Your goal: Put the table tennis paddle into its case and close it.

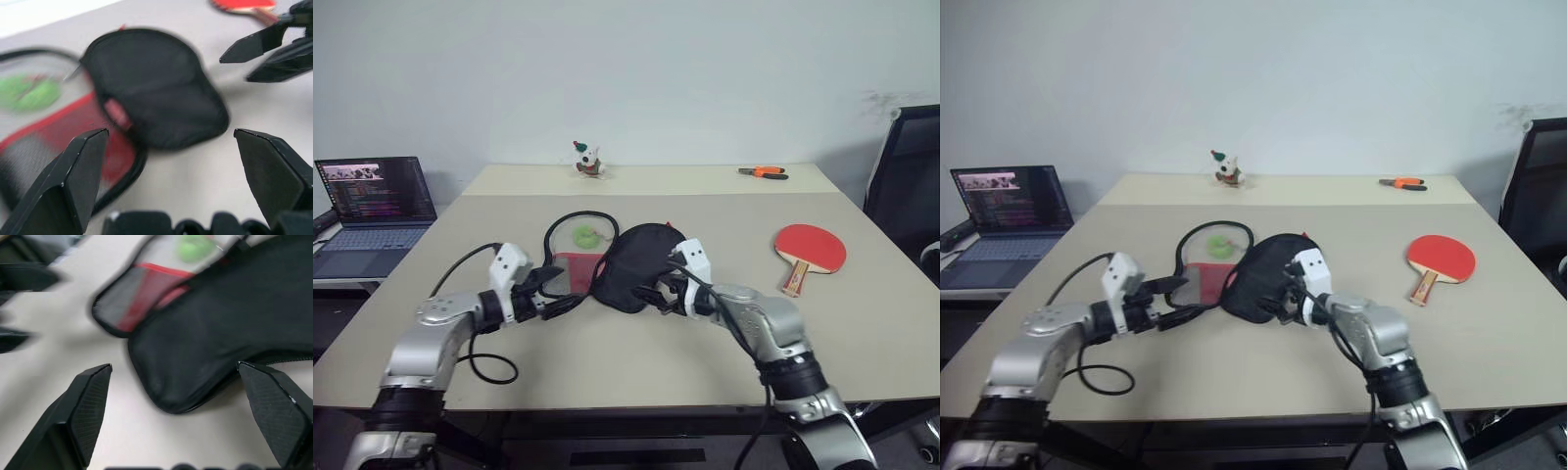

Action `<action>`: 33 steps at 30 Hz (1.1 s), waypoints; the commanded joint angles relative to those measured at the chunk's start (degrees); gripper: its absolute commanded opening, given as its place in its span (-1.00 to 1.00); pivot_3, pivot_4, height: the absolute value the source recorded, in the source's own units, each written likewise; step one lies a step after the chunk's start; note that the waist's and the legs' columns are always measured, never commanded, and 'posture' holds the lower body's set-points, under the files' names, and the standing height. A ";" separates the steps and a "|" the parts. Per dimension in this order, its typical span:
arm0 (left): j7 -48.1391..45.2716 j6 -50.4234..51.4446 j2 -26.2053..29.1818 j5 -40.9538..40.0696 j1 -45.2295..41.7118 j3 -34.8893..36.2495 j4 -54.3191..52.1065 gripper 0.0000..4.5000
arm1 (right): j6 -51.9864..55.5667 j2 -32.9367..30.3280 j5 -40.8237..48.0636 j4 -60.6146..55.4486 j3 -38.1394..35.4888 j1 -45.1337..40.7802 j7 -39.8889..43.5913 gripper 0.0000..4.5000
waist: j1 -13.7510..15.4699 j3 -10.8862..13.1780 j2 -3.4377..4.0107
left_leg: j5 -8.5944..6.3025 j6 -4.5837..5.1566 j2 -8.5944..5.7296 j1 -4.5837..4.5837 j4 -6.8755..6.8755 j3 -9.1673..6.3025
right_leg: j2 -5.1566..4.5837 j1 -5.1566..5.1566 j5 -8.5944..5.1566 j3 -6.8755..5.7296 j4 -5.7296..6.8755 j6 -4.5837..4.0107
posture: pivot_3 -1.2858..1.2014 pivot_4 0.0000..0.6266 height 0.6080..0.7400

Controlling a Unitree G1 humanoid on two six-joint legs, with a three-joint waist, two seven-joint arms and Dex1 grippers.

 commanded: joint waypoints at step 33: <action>0.78 4.69 4.77 -3.42 3.46 5.86 -8.64 0.99 | -3.88 8.72 -3.56 15.58 -7.30 -6.02 -7.39 1.00 | -0.55 0.00 0.00 | 0.00 0.00 0.06 0.21 -0.06 0.08 | 0.01 0.10 0.00 0.01 0.06 -0.03 | 0.03 -0.52 1.00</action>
